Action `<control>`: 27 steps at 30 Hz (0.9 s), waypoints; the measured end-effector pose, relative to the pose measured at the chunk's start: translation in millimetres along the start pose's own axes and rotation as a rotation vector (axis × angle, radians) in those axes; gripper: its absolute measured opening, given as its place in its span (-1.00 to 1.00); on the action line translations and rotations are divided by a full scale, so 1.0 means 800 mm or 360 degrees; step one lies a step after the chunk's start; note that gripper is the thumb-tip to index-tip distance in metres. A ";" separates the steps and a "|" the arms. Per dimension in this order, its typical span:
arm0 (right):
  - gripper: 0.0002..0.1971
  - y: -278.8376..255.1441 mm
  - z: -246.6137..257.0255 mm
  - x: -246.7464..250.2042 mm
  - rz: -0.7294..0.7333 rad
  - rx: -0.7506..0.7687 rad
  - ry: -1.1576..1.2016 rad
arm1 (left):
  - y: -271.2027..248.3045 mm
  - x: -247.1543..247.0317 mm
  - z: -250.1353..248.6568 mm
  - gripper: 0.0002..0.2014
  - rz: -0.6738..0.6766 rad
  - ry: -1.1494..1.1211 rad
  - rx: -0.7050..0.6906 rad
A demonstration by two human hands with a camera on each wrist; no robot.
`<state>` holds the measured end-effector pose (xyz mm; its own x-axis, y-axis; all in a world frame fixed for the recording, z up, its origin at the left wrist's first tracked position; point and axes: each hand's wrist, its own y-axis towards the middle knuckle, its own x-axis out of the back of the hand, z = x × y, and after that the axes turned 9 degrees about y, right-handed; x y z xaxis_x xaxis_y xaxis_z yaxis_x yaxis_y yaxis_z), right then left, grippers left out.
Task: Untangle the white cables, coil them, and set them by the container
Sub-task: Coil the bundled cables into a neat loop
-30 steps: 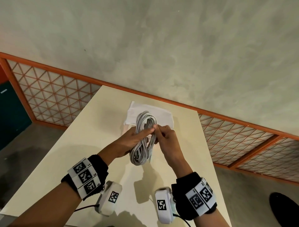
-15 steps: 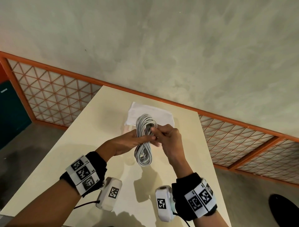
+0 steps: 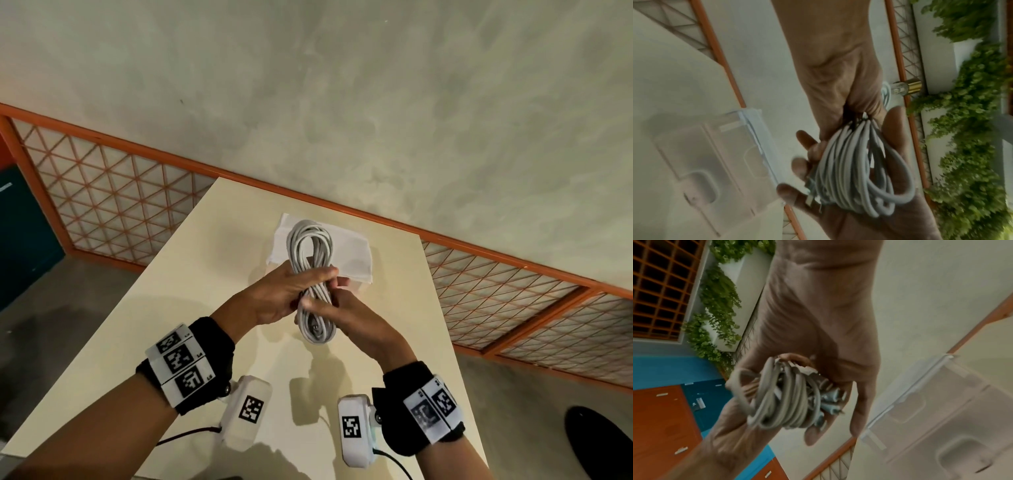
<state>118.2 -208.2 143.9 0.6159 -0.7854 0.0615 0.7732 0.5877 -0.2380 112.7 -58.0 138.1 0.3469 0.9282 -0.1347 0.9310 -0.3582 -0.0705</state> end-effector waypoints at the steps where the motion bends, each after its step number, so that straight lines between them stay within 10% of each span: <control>1: -0.66 0.000 0.003 0.000 0.0036 -0.0032 -0.0027 | 0.001 0.000 -0.001 -0.67 0.0003 0.0083 -0.0011; 4: -0.66 0.002 0.006 0.003 0.0071 -0.0069 -0.0109 | 0.000 0.004 -0.007 -0.49 0.0040 0.0255 -0.0029; 19: -0.81 0.006 -0.002 -0.015 -0.0339 -0.0038 0.0157 | 0.013 -0.007 0.003 -0.82 -0.0251 0.0295 -0.0089; 24: -0.77 0.004 -0.013 -0.013 -0.0473 -0.0110 0.0116 | 0.020 -0.015 0.011 -0.87 -0.0083 -0.0178 0.0019; 27: -0.72 0.000 -0.010 -0.006 -0.0366 -0.0172 0.0107 | 0.027 -0.016 0.009 -0.58 -0.0109 -0.0774 -0.0120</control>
<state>113.9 -206.3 136.2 0.4118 -0.9091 0.0622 0.8688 0.3711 -0.3278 127.9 -78.4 130.8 0.2082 0.7882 -0.5791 0.9616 -0.2733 -0.0261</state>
